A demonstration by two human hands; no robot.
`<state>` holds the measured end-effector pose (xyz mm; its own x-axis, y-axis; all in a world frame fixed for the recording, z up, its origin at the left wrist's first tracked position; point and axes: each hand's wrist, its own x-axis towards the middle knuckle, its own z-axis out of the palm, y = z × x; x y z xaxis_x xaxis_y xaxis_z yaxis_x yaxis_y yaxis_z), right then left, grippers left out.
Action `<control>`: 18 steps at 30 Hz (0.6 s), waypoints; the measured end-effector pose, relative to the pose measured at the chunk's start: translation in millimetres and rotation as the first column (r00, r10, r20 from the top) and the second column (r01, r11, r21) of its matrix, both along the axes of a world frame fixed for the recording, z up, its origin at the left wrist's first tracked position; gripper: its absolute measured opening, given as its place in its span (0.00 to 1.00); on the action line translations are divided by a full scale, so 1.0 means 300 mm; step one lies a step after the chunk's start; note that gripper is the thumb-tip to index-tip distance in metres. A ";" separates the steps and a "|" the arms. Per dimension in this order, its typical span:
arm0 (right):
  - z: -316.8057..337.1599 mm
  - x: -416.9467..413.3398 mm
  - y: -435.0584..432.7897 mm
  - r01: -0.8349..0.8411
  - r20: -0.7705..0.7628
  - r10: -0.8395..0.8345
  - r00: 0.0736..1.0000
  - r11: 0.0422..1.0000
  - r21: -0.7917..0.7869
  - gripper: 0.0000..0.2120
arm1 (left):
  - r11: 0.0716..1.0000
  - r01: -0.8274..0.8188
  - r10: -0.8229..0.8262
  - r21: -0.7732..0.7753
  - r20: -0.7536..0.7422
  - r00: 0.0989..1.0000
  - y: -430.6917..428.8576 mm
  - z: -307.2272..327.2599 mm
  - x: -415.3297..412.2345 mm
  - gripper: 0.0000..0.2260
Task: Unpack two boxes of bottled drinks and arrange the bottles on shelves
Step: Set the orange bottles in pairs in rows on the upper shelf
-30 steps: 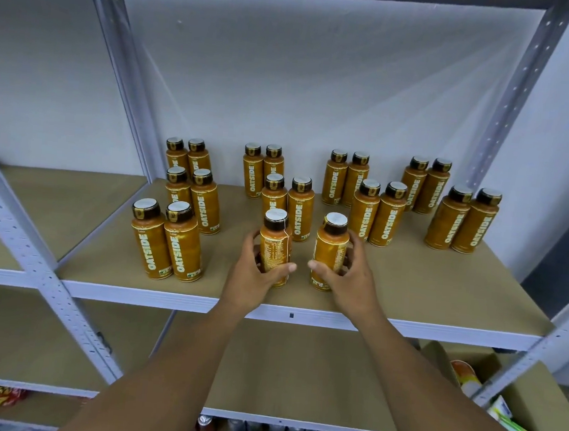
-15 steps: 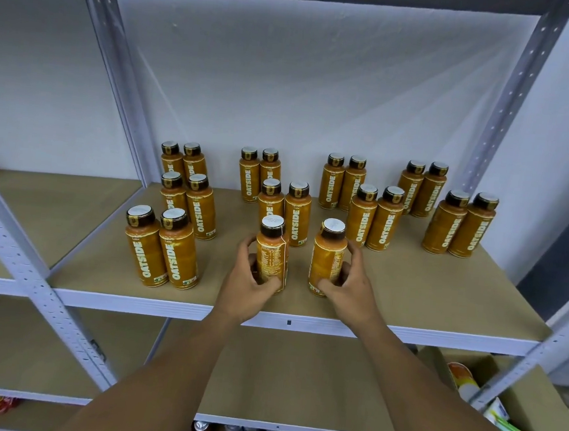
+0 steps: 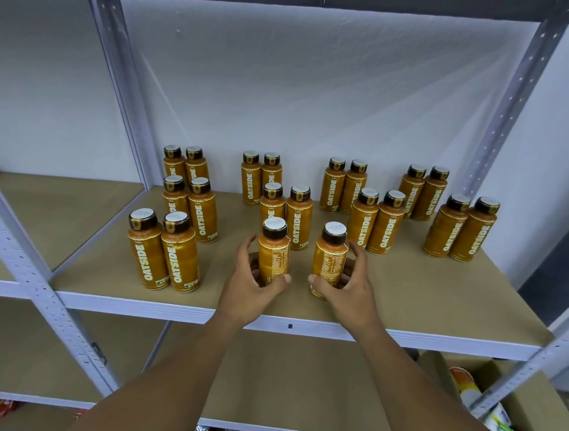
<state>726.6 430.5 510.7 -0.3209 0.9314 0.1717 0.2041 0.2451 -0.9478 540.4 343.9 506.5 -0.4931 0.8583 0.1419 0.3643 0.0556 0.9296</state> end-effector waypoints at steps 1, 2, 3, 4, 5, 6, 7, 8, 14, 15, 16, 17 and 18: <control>-0.003 0.003 0.003 -0.006 -0.003 0.006 1.000 1.000 -0.011 0.46 | 1.000 0.007 -0.007 -0.007 0.001 1.000 0.000 -0.001 -0.002 0.44; -0.006 0.005 0.006 -0.012 -0.004 0.012 1.000 1.000 -0.020 0.45 | 1.000 0.011 -0.011 -0.015 -0.001 1.000 0.000 -0.003 -0.005 0.43; -0.008 0.007 0.009 -0.019 -0.004 0.019 1.000 0.999 -0.027 0.45 | 1.000 0.013 -0.013 -0.024 -0.006 1.000 0.001 -0.005 -0.007 0.43; -0.009 0.009 0.011 -0.026 -0.001 0.026 1.000 0.999 -0.032 0.43 | 0.999 0.014 -0.014 -0.032 -0.012 1.000 0.001 -0.006 -0.009 0.43; -0.010 0.009 0.012 -0.032 0.007 0.033 0.999 0.999 -0.033 0.43 | 0.999 0.014 -0.014 -0.041 -0.018 1.000 0.002 -0.006 -0.011 0.44; -0.010 0.009 0.012 -0.036 0.018 0.036 0.999 0.999 -0.032 0.42 | 0.999 0.015 -0.016 -0.047 -0.022 1.000 0.003 -0.007 -0.012 0.44; -0.011 0.008 0.012 -0.036 0.029 0.037 0.999 0.999 -0.030 0.42 | 0.999 0.014 -0.016 -0.050 -0.025 1.000 0.004 -0.008 -0.013 0.44; -0.014 0.007 0.012 -0.035 0.036 0.036 0.999 0.999 -0.028 0.42 | 0.999 0.013 -0.015 -0.051 -0.027 1.000 0.004 -0.007 -0.012 0.44; -0.008 0.000 0.010 -0.001 0.030 0.002 1.000 1.000 -0.012 0.44 | 0.999 -0.011 0.010 -0.031 -0.030 0.999 0.008 -0.006 -0.007 0.46; -0.003 -0.001 0.006 0.006 0.030 -0.006 1.000 1.000 -0.006 0.45 | 0.999 -0.018 0.017 -0.027 -0.030 0.999 0.008 -0.005 -0.005 0.46; 0.001 -0.004 0.003 0.012 0.030 -0.012 0.999 1.000 0.001 0.45 | 0.999 -0.024 0.023 -0.024 -0.031 0.999 0.008 -0.003 -0.003 0.47; 0.001 -0.005 0.001 0.015 0.031 -0.015 0.999 1.000 0.009 0.46 | 0.999 -0.027 0.027 -0.021 -0.034 0.999 0.006 -0.001 -0.001 0.48; 0.001 -0.006 0.000 0.016 0.030 -0.016 0.999 1.000 0.014 0.47 | 0.999 -0.028 0.027 -0.018 -0.035 0.999 0.005 0.001 0.001 0.49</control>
